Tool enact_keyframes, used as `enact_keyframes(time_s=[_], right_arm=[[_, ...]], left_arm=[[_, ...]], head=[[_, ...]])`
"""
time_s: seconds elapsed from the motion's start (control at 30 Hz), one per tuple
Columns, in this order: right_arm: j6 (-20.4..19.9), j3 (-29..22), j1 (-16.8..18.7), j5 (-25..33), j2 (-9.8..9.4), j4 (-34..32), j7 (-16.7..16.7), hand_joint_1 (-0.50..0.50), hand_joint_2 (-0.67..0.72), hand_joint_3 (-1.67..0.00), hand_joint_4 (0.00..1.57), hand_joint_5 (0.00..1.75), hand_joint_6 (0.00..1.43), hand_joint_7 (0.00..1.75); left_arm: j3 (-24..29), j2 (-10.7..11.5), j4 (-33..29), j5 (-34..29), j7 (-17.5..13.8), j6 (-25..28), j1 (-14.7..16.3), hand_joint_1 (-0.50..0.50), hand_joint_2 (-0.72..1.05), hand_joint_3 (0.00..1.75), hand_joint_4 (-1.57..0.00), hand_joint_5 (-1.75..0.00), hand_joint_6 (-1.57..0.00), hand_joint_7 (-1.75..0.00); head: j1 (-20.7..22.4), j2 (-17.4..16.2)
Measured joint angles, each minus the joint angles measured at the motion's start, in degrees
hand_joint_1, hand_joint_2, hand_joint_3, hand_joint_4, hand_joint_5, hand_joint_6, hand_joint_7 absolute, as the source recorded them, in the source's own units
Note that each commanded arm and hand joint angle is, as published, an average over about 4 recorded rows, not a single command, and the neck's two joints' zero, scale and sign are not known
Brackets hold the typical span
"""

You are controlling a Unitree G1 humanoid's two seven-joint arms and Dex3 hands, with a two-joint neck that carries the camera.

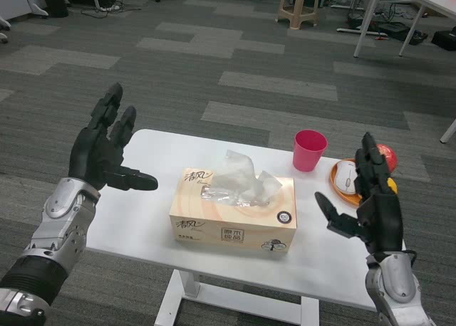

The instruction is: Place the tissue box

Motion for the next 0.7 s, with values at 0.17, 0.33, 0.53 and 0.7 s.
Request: enact_keyframes(time_s=[0.17, 0.33, 0.53, 0.7], right_arm=[[-0.1, -3.9, -2.6, 0.0, 2.84, -2.6, -1.3, -0.04, -0.46, -0.77, 0.03, 0.00, 0.00, 0.07], [-1.5, -4.8, -3.9, 0.0, 5.20, -3.8, -3.3, -0.04, -0.41, -0.77, 0.03, 0.00, 0.00, 0.07], [-2.1, -4.6, -5.0, 0.0, 5.94, -4.0, -3.5, -0.04, -0.41, -0.75, 0.03, 0.00, 0.00, 0.07], [-2.1, -3.7, -6.3, 0.0, 5.70, -3.9, -3.5, -0.04, -0.43, -0.79, 0.03, 0.00, 0.00, 0.07]], left_arm=[[-1.7, -0.2, -3.6, -1.3, 0.2, -1.1, 0.1, 0.50, -0.19, 0.00, 0.00, -0.05, 0.00, 0.00], [-3.8, -0.5, -4.9, -1.9, 0.9, -2.9, 0.1, 0.50, -0.19, 0.00, 0.00, -0.03, 0.00, 0.00], [-6.0, -0.6, -5.7, -2.4, 1.2, -4.5, 0.1, 0.50, -0.19, 0.00, 0.00, 0.00, 0.00, 0.00], [-6.5, -0.6, -5.7, -2.4, 1.6, -5.1, -0.1, 0.50, -0.19, 0.00, 0.00, -0.08, 0.00, 0.00]], head=[[0.0, 0.8], [-0.1, 4.2], [-0.5, 6.0], [-0.9, 5.5]])
